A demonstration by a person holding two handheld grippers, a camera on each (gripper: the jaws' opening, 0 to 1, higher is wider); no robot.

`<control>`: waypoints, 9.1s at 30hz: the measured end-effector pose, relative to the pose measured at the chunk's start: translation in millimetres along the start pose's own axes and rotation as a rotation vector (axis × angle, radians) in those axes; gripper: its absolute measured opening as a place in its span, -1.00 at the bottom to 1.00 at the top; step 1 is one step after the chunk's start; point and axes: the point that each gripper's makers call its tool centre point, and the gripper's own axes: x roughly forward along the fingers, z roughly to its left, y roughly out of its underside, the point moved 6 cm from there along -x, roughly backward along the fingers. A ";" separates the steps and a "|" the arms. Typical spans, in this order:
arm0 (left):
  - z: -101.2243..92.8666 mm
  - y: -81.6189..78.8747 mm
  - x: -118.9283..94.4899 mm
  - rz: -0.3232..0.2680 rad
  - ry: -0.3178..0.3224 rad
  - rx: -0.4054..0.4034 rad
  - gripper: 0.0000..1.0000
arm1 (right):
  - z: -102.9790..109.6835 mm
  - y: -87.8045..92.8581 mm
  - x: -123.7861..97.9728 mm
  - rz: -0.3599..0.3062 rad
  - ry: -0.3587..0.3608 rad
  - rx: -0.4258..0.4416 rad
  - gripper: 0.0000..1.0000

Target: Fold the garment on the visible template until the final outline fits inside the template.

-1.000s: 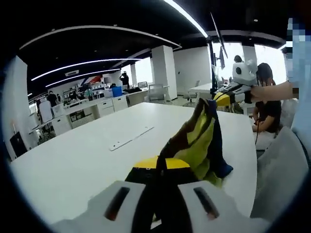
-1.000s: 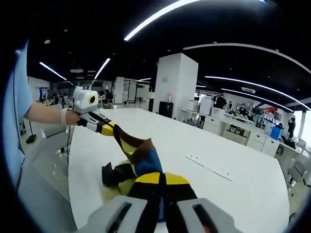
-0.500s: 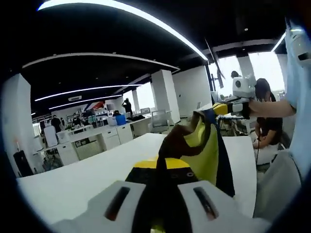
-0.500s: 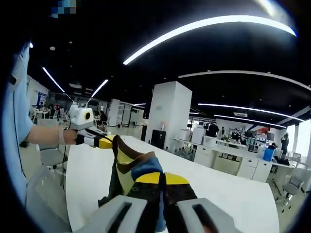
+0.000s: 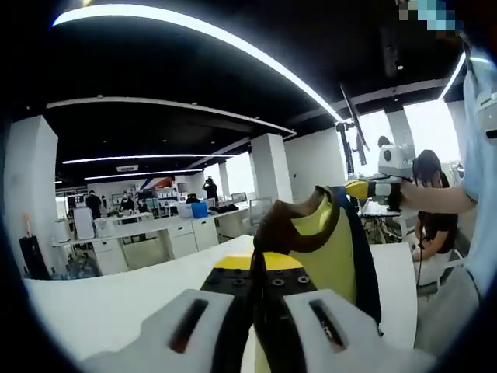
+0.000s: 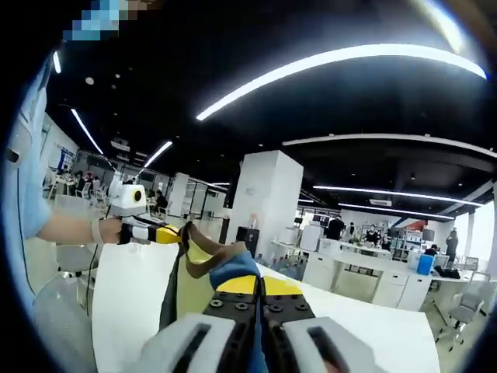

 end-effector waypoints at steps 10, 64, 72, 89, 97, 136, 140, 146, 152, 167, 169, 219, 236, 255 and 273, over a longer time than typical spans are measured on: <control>44.5 79.1 70.6 0.152 -0.014 -0.099 -1.00 | -47.1 70.1 41.4 0.153 0.031 0.035 -1.00; 63.6 246.0 186.1 0.449 -0.039 -0.241 0.20 | -126.9 290.2 136.8 0.529 0.112 0.127 0.57; 60.5 234.4 175.3 0.448 -0.003 -0.201 0.88 | -108.0 286.3 121.0 0.558 0.053 0.160 0.94; 49.7 211.2 109.3 0.416 -0.018 -0.197 0.96 | -81.7 264.1 76.4 0.597 -0.001 0.160 0.94; 30.5 203.9 76.4 0.409 -0.033 -0.203 0.94 | -66.9 253.6 38.5 0.607 0.022 0.143 0.90; -1.1 171.6 -44.1 0.353 -0.187 -0.180 0.83 | 23.3 220.2 -46.3 0.591 0.029 0.121 0.81; 0.5 173.0 -50.8 0.364 -0.194 -0.171 0.82 | 39.2 223.3 -48.7 0.626 0.048 0.164 0.65; -1.6 176.9 -57.6 0.369 -0.198 -0.178 0.81 | 68.0 228.6 -48.1 0.670 0.027 0.200 0.16; -5.5 181.9 -61.7 0.368 -0.202 -0.196 0.80 | 105.4 236.0 -44.6 0.710 -0.044 0.167 -0.30; -8.7 185.9 -70.2 0.358 -0.215 -0.213 0.78 | 146.9 245.4 -32.3 0.761 -0.147 0.016 -0.80; -8.9 186.5 -71.1 0.358 -0.218 -0.217 0.78 | 149.7 246.6 -32.4 0.767 -0.148 0.019 -0.80; -8.3 179.6 -59.1 0.349 -0.266 -0.224 0.75 | -62.9 237.9 -124.5 0.749 0.345 0.105 -1.00; -3.3 178.6 -50.1 0.345 -0.308 -0.230 0.74 | -166.0 253.6 -147.3 0.826 0.451 0.086 -1.00; -0.2 186.7 -40.7 0.370 -0.326 -0.247 0.73 | -266.1 286.0 -159.1 0.911 0.586 0.143 -1.00; -2.7 201.3 -31.1 0.391 -0.327 -0.275 0.73 | -290.8 311.4 -150.4 0.988 0.578 0.149 -1.00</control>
